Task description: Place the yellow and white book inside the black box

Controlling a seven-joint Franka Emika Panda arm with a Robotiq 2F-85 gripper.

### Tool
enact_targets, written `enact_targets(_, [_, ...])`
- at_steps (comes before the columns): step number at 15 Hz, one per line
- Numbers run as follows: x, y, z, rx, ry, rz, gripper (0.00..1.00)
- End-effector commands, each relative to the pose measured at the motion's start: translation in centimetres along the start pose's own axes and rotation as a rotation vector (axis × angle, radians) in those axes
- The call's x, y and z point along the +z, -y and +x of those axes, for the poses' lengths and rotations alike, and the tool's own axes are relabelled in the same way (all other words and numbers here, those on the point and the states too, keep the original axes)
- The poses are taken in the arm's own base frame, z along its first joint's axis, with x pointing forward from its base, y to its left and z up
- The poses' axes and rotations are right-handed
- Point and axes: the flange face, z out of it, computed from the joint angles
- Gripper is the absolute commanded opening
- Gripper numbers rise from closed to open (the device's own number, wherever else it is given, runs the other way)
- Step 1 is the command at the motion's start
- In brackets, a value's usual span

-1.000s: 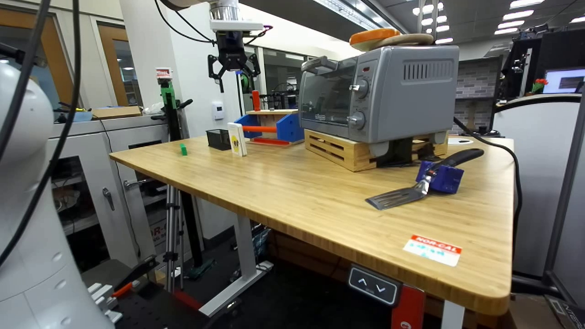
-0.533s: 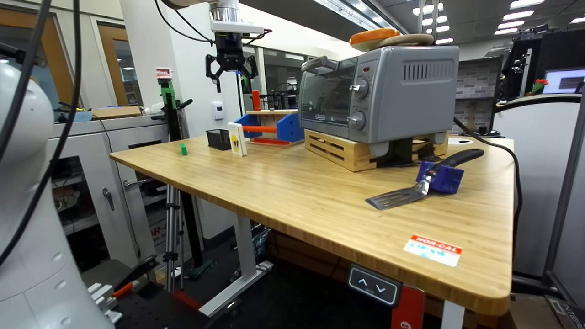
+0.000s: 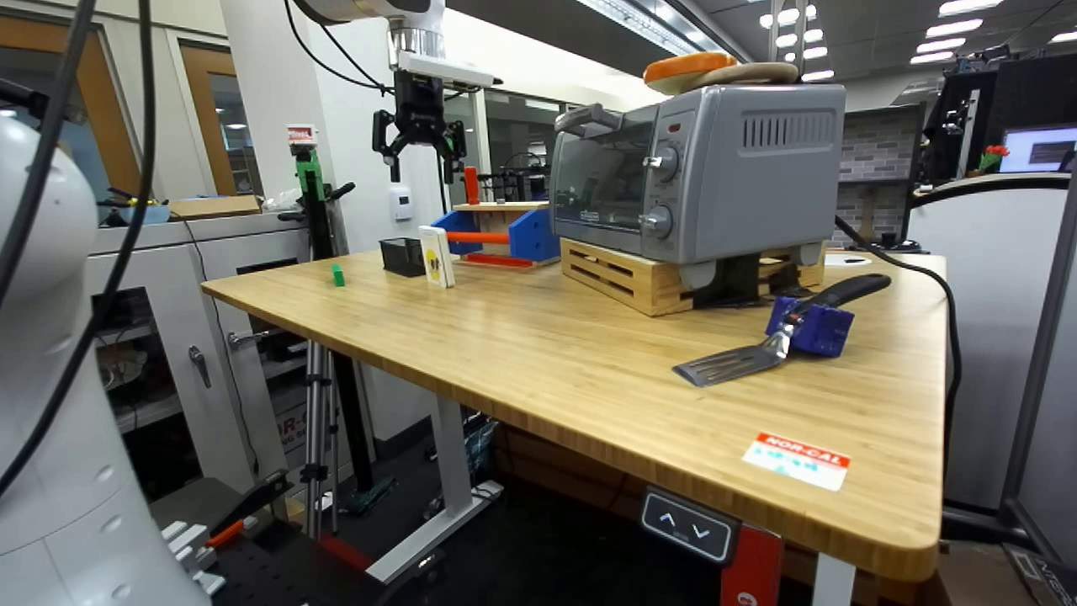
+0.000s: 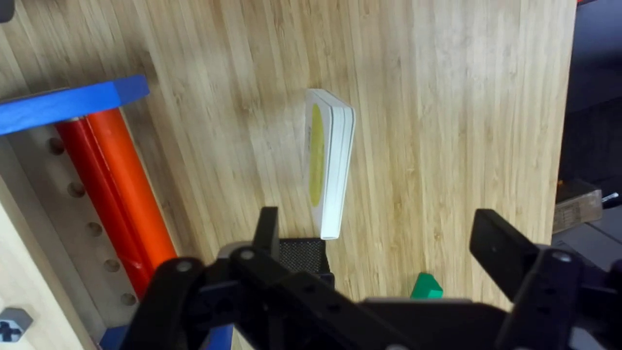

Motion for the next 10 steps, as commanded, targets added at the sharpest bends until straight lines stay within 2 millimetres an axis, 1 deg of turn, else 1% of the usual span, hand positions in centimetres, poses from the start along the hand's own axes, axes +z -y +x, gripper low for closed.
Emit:
enact_targets(1, [0.4, 0.1, -0.3, -0.038, -0.008, 0.03, 1.0])
enact_targets(4, [1.1, 0.1, 0.0, -0.025, -0.006, 0.038, 1.0])
enact_targets(6, [1.9, -0.4, 0.3, 0.004, 0.007, 0.039, 1.0])
enact_targets(10, [4.4, -1.2, 1.1, 0.057, 0.034, 0.074, 1.0])
